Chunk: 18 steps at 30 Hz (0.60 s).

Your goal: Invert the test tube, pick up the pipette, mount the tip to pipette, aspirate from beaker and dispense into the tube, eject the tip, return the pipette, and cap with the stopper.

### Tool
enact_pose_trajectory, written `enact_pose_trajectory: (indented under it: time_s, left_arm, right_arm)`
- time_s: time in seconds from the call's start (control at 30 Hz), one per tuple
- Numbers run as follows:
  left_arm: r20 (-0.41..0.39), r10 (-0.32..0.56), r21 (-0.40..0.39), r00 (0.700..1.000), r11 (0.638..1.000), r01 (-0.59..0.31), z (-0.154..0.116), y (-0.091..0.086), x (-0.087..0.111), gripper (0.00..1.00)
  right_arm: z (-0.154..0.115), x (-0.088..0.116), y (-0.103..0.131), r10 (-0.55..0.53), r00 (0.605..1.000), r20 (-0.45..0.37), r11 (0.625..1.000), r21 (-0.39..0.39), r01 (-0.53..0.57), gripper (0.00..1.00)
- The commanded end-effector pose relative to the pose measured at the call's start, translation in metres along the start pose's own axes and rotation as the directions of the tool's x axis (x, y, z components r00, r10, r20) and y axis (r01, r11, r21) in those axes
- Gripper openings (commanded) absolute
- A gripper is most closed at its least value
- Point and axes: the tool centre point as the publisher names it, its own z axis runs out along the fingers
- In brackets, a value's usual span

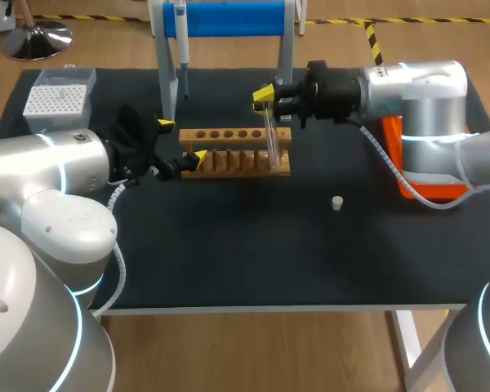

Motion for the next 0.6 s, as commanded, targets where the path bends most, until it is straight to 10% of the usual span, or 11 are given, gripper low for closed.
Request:
enact_pose_trajectory:
  time_s: [0.03,0.6]
  left_arm:
    - [-0.004,0.000,0.004,1.000,1.000,0.000,-0.0005,0.0012,-0.0007,1.00]
    - [0.012,0.055,0.034,0.998,0.998,-0.056,-0.0009,0.0001,-0.0024,1.00]
  right_arm:
    - [-0.0024,0.0012,0.0008,0.001,1.000,0.001,1.000,0.005,-0.001,0.00]
    - [-0.0024,0.0012,0.0008,0.001,1.000,0.001,1.000,0.005,-0.001,0.00]
